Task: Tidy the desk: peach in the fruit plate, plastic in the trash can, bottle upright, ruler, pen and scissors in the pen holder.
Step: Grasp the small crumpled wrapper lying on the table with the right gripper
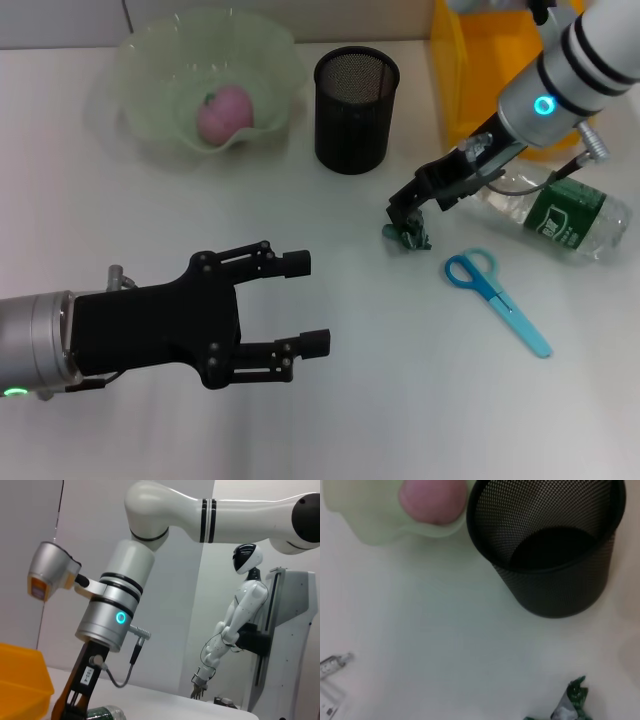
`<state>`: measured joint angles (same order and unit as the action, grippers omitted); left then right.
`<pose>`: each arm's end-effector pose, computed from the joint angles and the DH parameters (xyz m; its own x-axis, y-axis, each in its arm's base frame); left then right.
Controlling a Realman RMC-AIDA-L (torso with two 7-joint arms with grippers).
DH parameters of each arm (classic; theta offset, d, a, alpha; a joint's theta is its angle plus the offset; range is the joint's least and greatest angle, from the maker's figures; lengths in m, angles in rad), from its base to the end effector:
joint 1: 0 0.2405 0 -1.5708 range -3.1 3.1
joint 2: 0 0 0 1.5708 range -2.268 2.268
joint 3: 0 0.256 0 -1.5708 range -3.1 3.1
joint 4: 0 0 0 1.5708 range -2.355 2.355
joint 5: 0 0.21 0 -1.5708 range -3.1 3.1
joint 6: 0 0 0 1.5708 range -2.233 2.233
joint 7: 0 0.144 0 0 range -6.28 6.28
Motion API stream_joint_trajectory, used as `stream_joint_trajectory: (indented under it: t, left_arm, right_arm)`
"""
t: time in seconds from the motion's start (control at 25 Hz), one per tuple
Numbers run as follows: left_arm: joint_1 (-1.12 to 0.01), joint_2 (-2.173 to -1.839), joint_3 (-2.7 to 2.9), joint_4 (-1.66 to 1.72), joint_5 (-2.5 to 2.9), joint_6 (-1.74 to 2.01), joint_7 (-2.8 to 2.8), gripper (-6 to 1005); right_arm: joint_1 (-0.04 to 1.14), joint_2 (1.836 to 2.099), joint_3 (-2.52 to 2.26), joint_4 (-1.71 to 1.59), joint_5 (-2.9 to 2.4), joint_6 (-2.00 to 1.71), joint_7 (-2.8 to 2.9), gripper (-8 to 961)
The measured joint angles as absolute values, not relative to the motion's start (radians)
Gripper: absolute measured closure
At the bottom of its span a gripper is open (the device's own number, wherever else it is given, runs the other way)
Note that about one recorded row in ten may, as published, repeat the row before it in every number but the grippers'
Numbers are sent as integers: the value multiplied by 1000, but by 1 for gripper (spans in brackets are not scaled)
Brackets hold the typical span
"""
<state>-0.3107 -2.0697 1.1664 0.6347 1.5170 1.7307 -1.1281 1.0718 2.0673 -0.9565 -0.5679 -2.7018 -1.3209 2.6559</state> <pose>-0.2477 0.2513 -0.0260 0.7154 0.1786 0.6755 0.2301 -0.9731 0.0136 0.1672 0.4222 -0.0421 0.4799 -0.8740 0.0760 -0.8019 -0.4722 -0.3660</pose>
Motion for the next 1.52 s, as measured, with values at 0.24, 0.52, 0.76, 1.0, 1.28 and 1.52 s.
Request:
stream_joint_trajectory:
  t: [0.24,0.52,0.76,1.0,1.28,1.52]
  left_arm:
    - [-319,-2069,1161,603,1517,1726,-1112,188]
    - [-320,-2069,1160,597,1518,1726,-1103,188]
    - [-321,-2069,1160,597,1518,1720,-1103,188]
    - [-321,-2069,1162,597,1517,1713,-1103,188]
    - [-321,-2069,1165,595,1517,1707,-1103,188]
    - [-322,-2069,1165,590,1516,1705,-1102,188]
  right_arm:
    - [1079,2075,-993,-524,-2700,-1257,2656,280]
    - [1080,2077,-1000,-518,-2695,-1240,2656,287]
    - [1082,2082,-1000,-515,-2694,-1237,2649,292]
    - [1096,2082,-1001,-491,-2692,-1226,2644,338]
    - [1106,2083,-1015,-468,-2692,-1210,2642,408]
    - [1107,2084,-1036,-466,-2692,-1210,2643,481]
